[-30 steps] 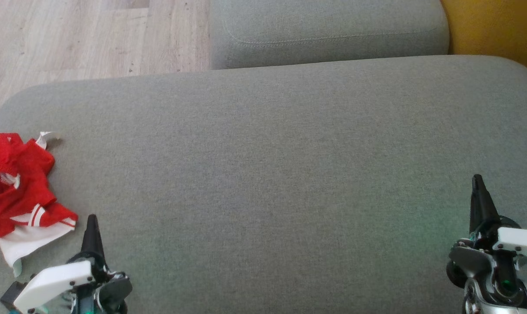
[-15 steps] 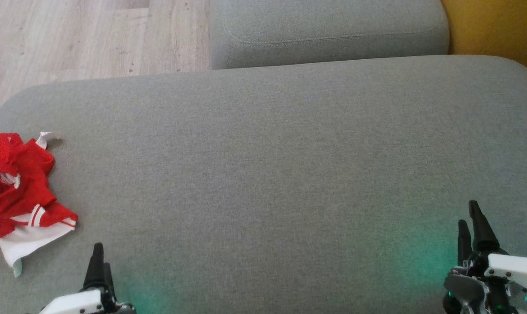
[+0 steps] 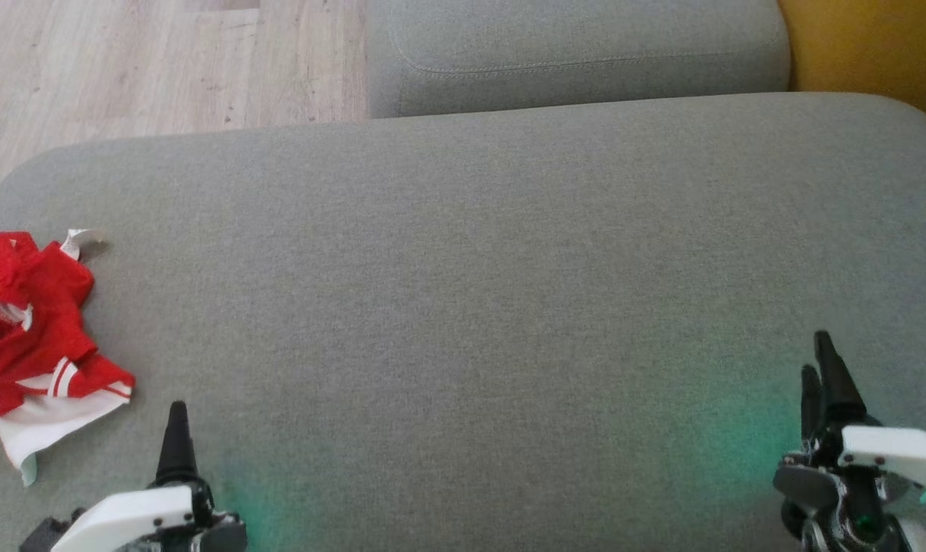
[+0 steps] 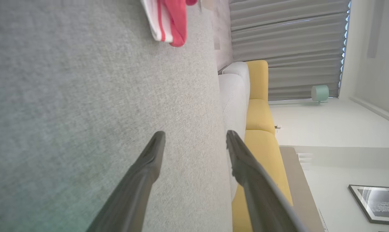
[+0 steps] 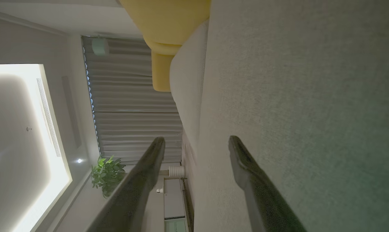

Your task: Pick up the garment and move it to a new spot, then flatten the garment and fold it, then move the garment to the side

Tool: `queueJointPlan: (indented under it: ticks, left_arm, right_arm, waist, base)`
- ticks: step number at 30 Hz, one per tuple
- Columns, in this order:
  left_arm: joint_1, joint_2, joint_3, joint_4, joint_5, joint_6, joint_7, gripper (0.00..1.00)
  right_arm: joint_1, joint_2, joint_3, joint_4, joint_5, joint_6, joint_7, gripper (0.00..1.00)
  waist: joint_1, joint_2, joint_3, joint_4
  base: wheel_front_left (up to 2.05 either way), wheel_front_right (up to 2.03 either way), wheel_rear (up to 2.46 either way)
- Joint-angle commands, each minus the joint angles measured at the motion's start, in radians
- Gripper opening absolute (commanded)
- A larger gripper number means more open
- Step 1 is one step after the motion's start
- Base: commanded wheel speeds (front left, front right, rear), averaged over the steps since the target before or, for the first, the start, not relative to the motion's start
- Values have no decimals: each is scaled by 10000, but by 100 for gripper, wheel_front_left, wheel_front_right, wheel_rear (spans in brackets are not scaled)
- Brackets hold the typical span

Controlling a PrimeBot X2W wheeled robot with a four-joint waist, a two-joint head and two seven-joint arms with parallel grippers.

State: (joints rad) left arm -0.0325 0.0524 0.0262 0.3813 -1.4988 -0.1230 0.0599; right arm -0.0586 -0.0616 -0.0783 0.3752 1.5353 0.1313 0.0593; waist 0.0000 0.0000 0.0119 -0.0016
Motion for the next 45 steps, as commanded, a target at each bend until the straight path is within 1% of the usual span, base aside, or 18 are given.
queueJointPlan:
  ticks: [1, 24, 40, 45]
  left_arm:
    - [-536, 202, -52, -244, 271, -12, -93, 100]
    - [-1512, 591, -716, 346, 3433, -26, -746, 100]
    - [-2093, 541, -890, 722, 5882, 22, -1222, 100]
    - [-2191, 540, -1057, 872, 6705, 121, -1370, 100]
  right_arm:
    - [-651, -270, 84, -246, -216, -1, -109, 100]
    - [-1729, -654, 815, 417, -3208, -2, -758, 100]
    - [-2371, -780, 1248, 946, -5337, -3, -1230, 100]
    - [-2477, -794, 1383, 1035, -6072, -3, -1378, 100]
  waist:
    - [0, 0, 10, -3]
    - [0, 0, 185, -11]
    - [0, 0, 332, -44]
    - [0, 0, 335, -48]
  base:
    - [0, 0, 0]
    - [0, 0, 0]
    - [0, 0, 0]
    - [0, 0, 0]
